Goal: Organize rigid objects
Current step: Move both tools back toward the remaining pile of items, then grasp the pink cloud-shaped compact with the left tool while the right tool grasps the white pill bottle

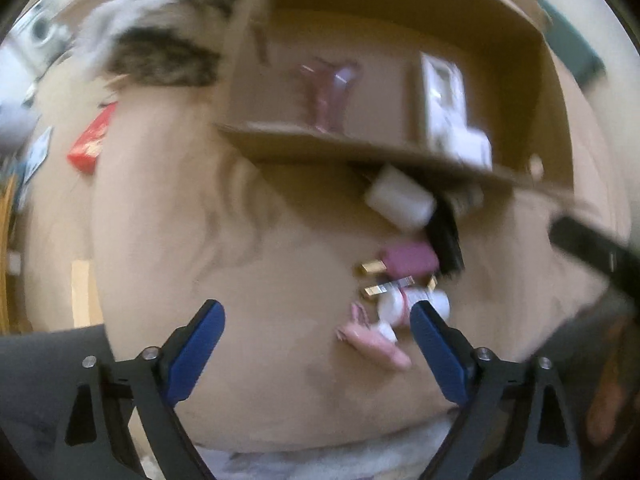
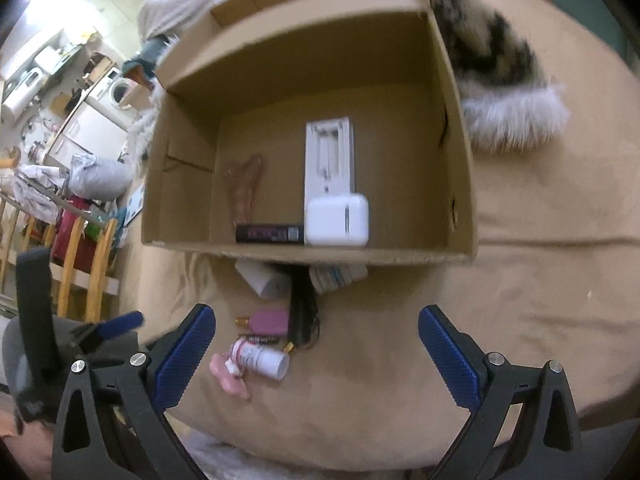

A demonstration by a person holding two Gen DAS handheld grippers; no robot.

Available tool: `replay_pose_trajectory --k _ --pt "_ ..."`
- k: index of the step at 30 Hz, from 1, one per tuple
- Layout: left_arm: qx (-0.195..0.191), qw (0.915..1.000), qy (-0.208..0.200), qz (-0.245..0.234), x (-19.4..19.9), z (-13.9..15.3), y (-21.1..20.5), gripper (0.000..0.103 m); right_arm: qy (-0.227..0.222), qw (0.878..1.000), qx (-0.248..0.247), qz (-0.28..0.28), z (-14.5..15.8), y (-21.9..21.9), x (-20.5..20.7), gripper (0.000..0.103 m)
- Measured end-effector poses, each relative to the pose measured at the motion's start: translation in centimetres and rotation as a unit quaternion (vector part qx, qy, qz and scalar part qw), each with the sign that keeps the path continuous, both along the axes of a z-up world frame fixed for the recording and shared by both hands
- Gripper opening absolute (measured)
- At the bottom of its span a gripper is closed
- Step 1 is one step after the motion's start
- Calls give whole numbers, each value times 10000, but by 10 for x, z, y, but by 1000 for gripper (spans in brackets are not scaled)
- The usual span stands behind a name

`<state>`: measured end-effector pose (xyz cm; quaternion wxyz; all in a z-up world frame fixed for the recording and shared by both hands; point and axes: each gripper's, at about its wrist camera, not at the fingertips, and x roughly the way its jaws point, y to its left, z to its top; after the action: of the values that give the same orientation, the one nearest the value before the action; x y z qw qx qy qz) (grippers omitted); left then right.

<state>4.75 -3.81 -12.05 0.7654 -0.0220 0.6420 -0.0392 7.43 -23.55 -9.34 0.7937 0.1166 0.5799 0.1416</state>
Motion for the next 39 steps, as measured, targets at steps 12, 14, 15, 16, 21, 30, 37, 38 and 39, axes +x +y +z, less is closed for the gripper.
replay_pose_trajectory --k 12,14,15,16,21,30,37,38,39 --pt "291 9947 433 -882 -13 -38 -54 74 219 9996 -164 -12 -13 6 5 103" --pt "365 9946 552 -803 -9 -46 -51 57 235 9996 -161 -21 -14 5 6 103" --pt "303 9953 589 -706 -8 -48 -47 56 233 9996 -150 -25 -14 4 5 103" --pt "265 9958 592 -651 -7 -49 -45 50 215 9996 -159 -35 -14 4 5 103" --pt "60 9974 614 -385 -2 -48 -26 30 225 9996 -143 -80 -14 1 6 103" --pt "324 9987 355 181 9 -34 22 29 297 9994 -183 45 -17 7 4 103" --pt "341 9973 97 636 18 -19 56 29 637 9979 130 85 -28 12 0 103" --pt "325 9972 79 674 18 -17 58 29 741 9970 220 103 -32 15 0 103" --pt "326 9969 62 712 18 -16 61 29 820 9961 288 119 -35 18 -1 103"
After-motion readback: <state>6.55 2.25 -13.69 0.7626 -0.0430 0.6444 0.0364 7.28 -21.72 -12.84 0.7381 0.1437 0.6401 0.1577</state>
